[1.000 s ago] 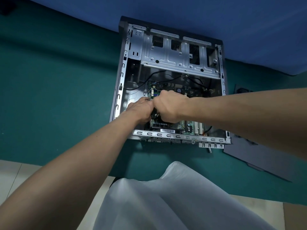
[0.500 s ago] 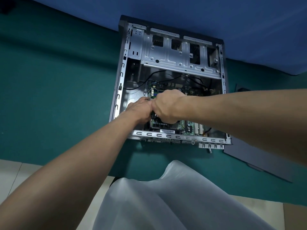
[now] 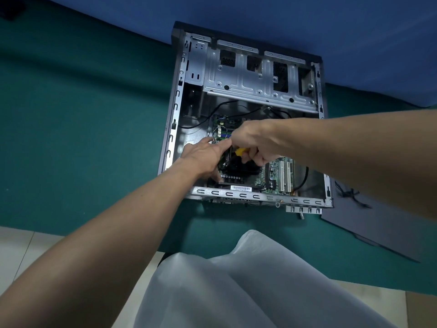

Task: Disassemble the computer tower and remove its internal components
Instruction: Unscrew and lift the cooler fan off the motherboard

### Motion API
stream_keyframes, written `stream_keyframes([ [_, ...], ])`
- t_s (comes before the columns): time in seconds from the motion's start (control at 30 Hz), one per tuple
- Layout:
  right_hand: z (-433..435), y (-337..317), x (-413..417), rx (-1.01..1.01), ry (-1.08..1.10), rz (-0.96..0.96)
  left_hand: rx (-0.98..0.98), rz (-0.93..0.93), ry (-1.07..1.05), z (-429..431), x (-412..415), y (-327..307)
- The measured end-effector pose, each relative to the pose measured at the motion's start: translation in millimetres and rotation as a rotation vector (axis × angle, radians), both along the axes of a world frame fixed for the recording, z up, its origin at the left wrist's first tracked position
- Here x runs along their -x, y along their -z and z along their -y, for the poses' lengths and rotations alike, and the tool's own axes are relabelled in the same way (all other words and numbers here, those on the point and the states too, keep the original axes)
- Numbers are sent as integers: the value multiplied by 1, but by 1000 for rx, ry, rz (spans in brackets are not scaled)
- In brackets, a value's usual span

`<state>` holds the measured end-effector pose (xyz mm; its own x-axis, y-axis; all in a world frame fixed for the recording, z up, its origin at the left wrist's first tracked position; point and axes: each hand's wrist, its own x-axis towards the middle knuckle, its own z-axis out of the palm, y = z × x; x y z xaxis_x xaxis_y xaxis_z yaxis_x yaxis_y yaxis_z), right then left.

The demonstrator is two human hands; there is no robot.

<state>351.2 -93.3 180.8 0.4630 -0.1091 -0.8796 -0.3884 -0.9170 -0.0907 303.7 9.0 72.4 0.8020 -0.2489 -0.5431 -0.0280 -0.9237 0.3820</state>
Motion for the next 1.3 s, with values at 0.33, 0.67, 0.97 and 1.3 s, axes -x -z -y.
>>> stream_keyframes([
  [0.33, 6, -4, 15, 145, -1667, 519, -18, 46, 22, 3, -3, 0],
  [0.67, -1, 4, 6, -67, -130, 245, -95, 83, 53, 9, -3, -2],
  [0.97, 9, -4, 17, 54, -1375, 482, -56, 68, 34, 9, -2, -4],
  [1.3, 7, 9, 5, -143, -96, 289, -104, 55, 68, 9, -3, -8],
])
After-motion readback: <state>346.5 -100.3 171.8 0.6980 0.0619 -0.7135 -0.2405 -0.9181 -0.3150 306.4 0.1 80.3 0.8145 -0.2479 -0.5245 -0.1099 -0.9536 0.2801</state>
